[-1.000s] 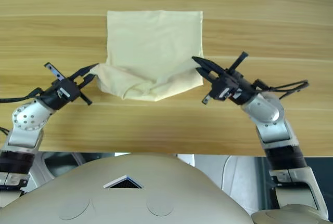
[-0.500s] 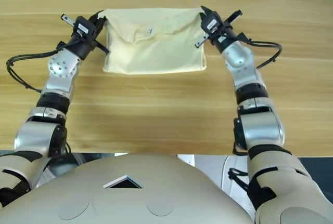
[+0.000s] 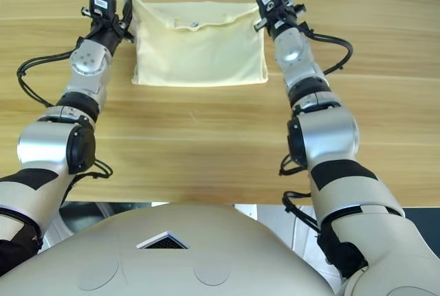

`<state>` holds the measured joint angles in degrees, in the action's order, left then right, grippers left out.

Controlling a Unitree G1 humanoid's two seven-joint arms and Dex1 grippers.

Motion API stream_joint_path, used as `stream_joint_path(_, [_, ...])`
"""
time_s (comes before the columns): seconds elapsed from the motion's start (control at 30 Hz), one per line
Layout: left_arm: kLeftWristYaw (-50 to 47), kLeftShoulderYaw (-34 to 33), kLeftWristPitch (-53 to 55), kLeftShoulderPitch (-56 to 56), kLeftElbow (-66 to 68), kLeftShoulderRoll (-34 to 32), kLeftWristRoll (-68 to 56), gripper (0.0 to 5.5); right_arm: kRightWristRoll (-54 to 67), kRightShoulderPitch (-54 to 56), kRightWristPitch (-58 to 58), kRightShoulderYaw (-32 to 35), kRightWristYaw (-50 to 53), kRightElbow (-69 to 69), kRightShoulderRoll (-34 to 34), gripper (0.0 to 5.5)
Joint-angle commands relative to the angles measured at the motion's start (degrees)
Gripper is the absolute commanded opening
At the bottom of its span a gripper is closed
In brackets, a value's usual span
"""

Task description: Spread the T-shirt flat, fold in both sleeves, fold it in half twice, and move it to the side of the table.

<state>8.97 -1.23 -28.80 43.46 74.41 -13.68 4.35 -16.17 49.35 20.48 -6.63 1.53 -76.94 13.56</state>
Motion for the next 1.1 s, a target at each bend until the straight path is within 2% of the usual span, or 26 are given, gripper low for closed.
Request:
stream_joint_path(0.03, [-1.69,-0.26,5.91,4.88,1.93,0.81,1.30,2.72,2.25,4.27,-4.87,3.24,0.76,-0.93,-1.85,2.78])
stream_joint_path(0.13, [-2.93,0.44,10.44,6.08,2.96,0.96,3.07,3.20,2.81,5.49,-7.86,5.07,3.97,-1.04,-2.24,3.32])
stream_joint_path(0.2, [-4.65,-0.32,13.19,5.78,3.38,0.09,3.42,3.60,2.07,4.50,-5.60,4.81,4.31,-0.44,-3.08,3.44])
stream_joint_path(0.3, [-7.57,-3.07,10.51,4.26,2.55,-2.49,1.97,4.17,-5.01,-2.30,6.85,-3.13,6.03,3.66,-5.40,3.44])
stream_joint_path(0.37, [-7.54,-6.49,4.70,2.16,1.03,-3.38,-1.01,4.20,-10.27,-7.09,13.45,-9.61,6.85,7.61,-7.59,3.44])
stream_joint_path(0.43, [-5.69,-12.96,-3.53,-1.06,-2.05,-2.94,-8.00,4.20,-18.25,-7.79,12.57,-18.24,7.42,8.09,-11.01,3.44])
stream_joint_path(0.5, [-3.03,-17.63,-11.30,-4.72,-6.20,-1.10,-14.04,4.20,-23.20,-6.43,8.94,-23.29,7.84,6.11,-12.98,3.44])
stream_joint_path(0.67, [3.42,-20.58,-18.79,-11.70,-10.87,2.19,-19.88,4.20,-28.85,-4.47,4.23,-29.98,6.19,2.92,-13.26,3.44])
stream_joint_path(0.73, [4.46,-20.49,-19.02,-11.84,-11.15,2.70,-20.22,4.20,-32.77,-7.51,10.17,-34.91,6.20,6.02,-8.20,3.44])
stream_joint_path(0.77, [5.13,-20.06,-19.05,-11.53,-11.49,3.00,-20.04,4.20,-35.18,-10.53,16.29,-38.26,5.76,10.83,-3.00,3.44])
stream_joint_path(0.8, [5.53,-19.25,-19.35,-11.24,-11.76,3.24,-19.21,4.20,-37.27,-14.18,23.33,-41.40,4.74,17.68,3.77,3.44])
stream_joint_path(0.87, [6.49,-17.57,-19.29,-10.70,-11.92,3.70,-17.63,4.20,-35.53,-23.29,32.94,-42.44,-0.73,33.50,18.95,3.44])
stream_joint_path(0.97, [6.51,-16.10,-18.28,-10.20,-10.97,3.79,-16.34,4.20,-29.57,-33.59,33.96,-36.26,-3.90,49.56,34.82,3.44])
stream_joint_path(1.1, [5.83,-14.46,-18.13,-10.14,-10.32,3.39,-14.26,4.20,-20.99,-44.06,28.50,-24.42,-2.06,57.77,44.96,3.44])
